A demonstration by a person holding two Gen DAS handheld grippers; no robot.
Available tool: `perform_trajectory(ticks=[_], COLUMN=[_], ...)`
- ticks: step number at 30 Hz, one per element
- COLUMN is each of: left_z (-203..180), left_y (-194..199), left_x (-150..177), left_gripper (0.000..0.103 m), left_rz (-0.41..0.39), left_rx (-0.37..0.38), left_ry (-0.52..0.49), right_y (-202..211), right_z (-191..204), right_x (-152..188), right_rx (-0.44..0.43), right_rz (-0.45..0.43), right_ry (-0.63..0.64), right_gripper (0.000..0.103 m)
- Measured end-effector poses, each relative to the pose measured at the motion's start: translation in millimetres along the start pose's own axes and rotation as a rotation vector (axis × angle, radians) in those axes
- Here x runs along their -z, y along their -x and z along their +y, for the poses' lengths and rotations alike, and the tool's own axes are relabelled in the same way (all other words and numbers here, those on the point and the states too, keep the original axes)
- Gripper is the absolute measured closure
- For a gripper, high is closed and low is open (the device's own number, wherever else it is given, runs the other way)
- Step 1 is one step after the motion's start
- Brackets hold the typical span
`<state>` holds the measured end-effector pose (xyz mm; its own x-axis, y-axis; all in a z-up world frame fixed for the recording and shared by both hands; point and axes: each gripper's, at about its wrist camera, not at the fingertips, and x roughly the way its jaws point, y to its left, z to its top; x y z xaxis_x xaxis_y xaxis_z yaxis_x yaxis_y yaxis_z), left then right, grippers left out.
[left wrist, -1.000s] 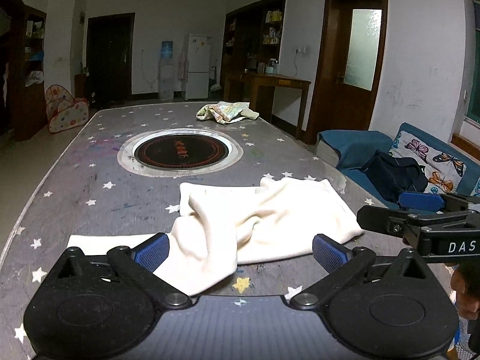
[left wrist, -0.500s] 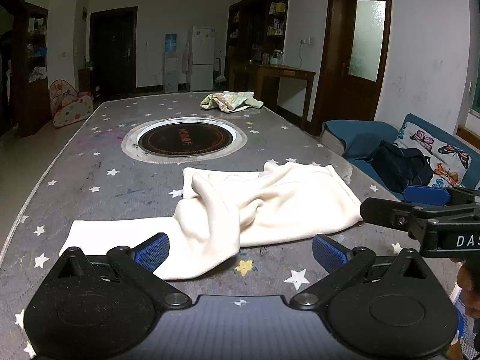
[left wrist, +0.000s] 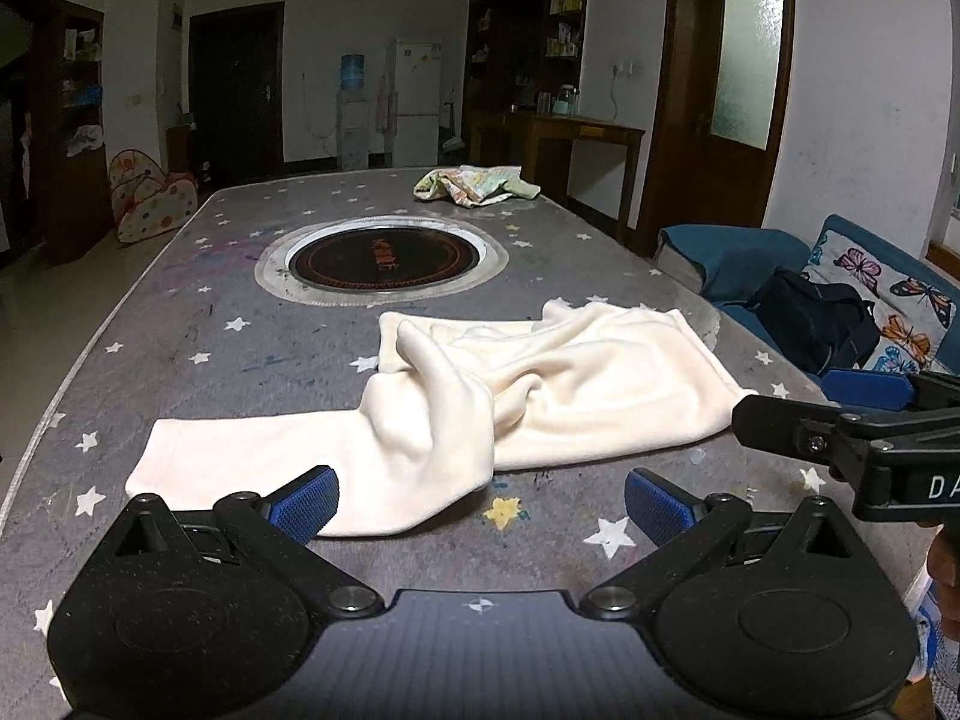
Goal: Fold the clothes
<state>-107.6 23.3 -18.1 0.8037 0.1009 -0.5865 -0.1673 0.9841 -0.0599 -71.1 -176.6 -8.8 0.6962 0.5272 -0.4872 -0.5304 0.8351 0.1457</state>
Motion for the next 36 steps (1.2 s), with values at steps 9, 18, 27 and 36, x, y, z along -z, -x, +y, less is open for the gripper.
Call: perform_trajectory(ticks=[9, 18, 27, 36], left_z=[1.0, 4.1, 4.1, 5.9], left_y=[-1.7, -6.1, -12.2, -16.8], left_x=[0.5, 1.2, -1.6, -4.9], left_gripper=[0.000, 0.000, 0.000, 0.000], left_rz=[0.005, 0.018, 0.031, 0.036], left_rx=[0.001, 0.002, 0.003, -0.002], left_ry=[0.005, 0.014, 0.022, 0.023], right_y=[-4.0, -10.8, -17.4, -23.4], right_z=[-1.3, -0.7, -2.3, -3.5], right_x=[2.5, 4.9, 4.3, 2.7], right_rx=[-0.001, -0.002, 0.003, 0.003], right_rz=[0.010, 0.027, 0.041, 0.043], right_ry=[-0.003, -0.003, -0.004, -0.003], right_gripper=[0.000, 0.000, 0.000, 0.000])
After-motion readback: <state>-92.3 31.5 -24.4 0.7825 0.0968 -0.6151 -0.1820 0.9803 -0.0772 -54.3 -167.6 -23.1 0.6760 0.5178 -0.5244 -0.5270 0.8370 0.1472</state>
